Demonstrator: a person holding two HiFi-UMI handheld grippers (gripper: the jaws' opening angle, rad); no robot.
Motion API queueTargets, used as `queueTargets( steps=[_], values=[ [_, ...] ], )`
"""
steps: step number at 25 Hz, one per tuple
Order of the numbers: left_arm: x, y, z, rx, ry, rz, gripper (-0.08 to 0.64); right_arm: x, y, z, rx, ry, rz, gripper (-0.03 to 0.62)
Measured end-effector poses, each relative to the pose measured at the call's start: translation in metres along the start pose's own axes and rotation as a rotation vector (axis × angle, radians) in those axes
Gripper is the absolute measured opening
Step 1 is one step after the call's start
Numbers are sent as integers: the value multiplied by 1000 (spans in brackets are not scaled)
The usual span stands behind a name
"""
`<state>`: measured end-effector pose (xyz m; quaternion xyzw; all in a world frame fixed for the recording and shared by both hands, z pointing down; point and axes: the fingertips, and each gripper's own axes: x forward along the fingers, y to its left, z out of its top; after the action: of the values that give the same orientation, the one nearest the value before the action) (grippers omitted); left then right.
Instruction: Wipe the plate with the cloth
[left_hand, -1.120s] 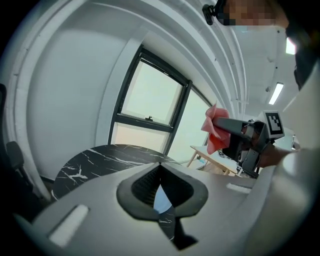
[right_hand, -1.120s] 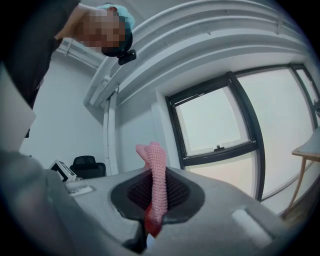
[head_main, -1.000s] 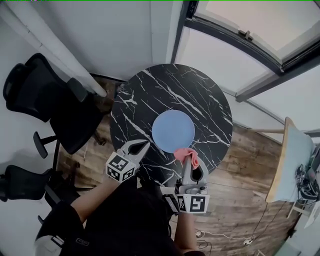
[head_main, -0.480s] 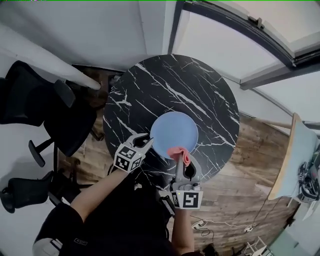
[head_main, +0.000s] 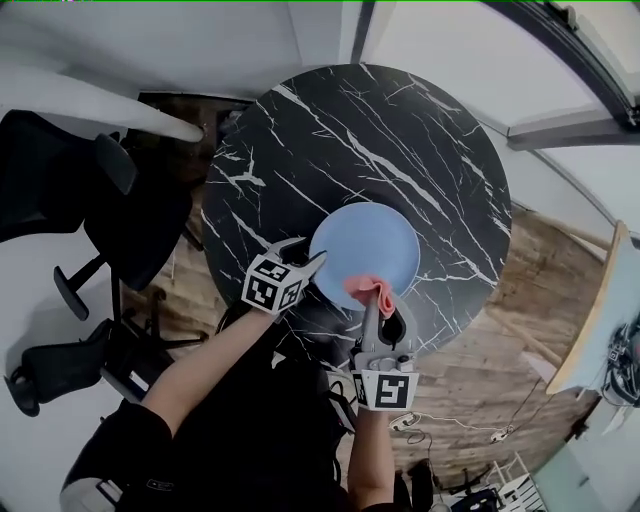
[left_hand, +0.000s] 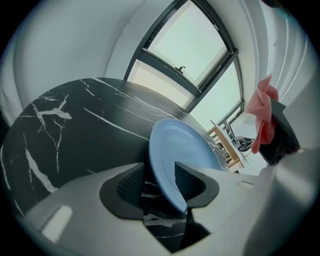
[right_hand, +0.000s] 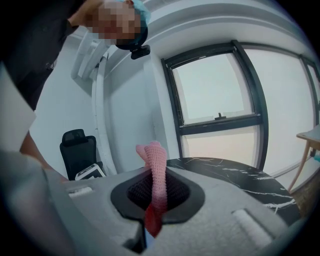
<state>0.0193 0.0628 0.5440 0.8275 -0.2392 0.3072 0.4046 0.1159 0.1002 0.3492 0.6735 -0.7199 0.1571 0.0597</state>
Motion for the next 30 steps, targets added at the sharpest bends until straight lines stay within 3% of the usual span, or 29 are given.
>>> queueTargets(
  steps=[3, 10, 15, 18, 25, 30],
  values=[
    [11, 7, -1, -25, 9, 13, 191, 5, 1, -7, -1, 13, 5, 14],
    [17, 8, -5, -41, 34, -13, 63, 22, 5, -26, -14, 61, 32, 14],
    [7, 11, -14, -71, 65, 2, 51, 42, 19, -53, -84, 135, 88, 14],
    [-4, 18, -21, -85, 76, 11, 32, 53, 32, -76, -137, 232, 140, 14],
    [-9, 17, -39, -41, 116, -1, 72, 72, 55, -135, -222, 373, 214, 14],
    [-6, 18, -36, -71, 105, -12, 41, 80, 66, -164, -265, 471, 256, 14]
  ],
)
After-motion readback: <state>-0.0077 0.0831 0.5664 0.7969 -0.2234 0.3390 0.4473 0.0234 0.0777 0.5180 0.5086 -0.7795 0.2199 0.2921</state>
